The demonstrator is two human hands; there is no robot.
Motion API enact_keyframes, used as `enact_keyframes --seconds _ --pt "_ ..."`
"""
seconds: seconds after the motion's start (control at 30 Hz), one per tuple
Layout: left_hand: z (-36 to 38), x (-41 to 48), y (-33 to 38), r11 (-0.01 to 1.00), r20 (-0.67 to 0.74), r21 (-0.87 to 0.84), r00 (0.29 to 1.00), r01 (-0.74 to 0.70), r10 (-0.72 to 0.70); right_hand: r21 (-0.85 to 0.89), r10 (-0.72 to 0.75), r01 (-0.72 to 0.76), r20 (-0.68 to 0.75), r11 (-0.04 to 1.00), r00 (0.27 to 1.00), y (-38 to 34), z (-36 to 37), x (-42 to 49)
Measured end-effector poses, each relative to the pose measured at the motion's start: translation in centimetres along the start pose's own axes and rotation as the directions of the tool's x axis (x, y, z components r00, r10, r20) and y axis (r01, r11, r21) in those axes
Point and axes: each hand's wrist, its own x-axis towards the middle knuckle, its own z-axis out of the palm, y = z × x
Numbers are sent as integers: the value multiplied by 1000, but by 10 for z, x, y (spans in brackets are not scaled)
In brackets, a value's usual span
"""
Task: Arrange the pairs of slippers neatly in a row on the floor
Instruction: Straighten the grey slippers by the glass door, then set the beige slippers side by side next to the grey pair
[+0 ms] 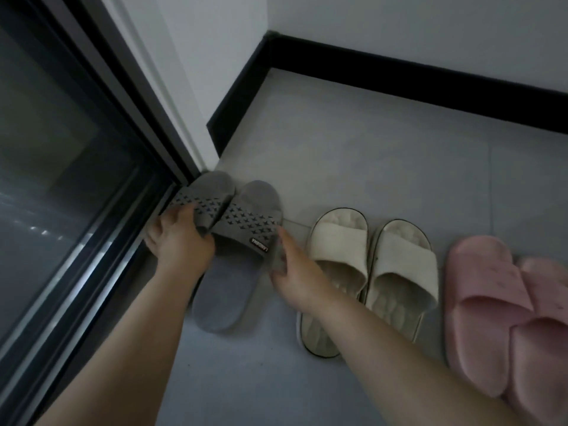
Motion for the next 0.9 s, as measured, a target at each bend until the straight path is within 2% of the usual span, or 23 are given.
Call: enact_keyframes --seconds 0.07,0.13,0.17,0.2,0.23,0.27,0.3,0.37,0.5,0.67,0.9 --pt "5 -14 28 963 -46 -51 964 -265 263 -2 -55 55 -145 998 988 12 -20 -24" --pt "16 -30 63 853 63 -181 860 -490 507 -91 -52 18 -387 996 921 40 -51 -53" --pt "25 -39 77 794 159 -244 785 -557 599 -140 -16 -59 -482 988 876 57 -68 -66" --pt "36 -47 90 753 262 -271 707 -600 658 -174 46 -161 -528 971 848 75 -86 -78" --pt "47 -54 99 753 384 -256 651 -606 655 -193 130 -259 -507 946 852 89 -102 -88" --pt "58 -57 106 783 503 -200 625 -589 597 -187 217 -324 -435 927 874 101 -113 -95" --pt "66 -58 110 814 563 -132 633 -566 531 -150 274 -342 -347 928 897 109 -119 -97" --pt "76 -57 114 845 534 -76 695 -529 483 -111 274 -306 -238 946 932 120 -121 -95" --pt "78 -61 110 848 455 -71 740 -525 496 -185 201 -259 -285 948 937 133 -122 -90" --pt "75 -63 94 896 396 -198 803 -398 444 -199 196 -267 -315 943 929 140 -104 -93" --pt "71 -64 97 878 410 -104 785 -466 465 -191 185 -257 -330 947 926 143 -102 -94"
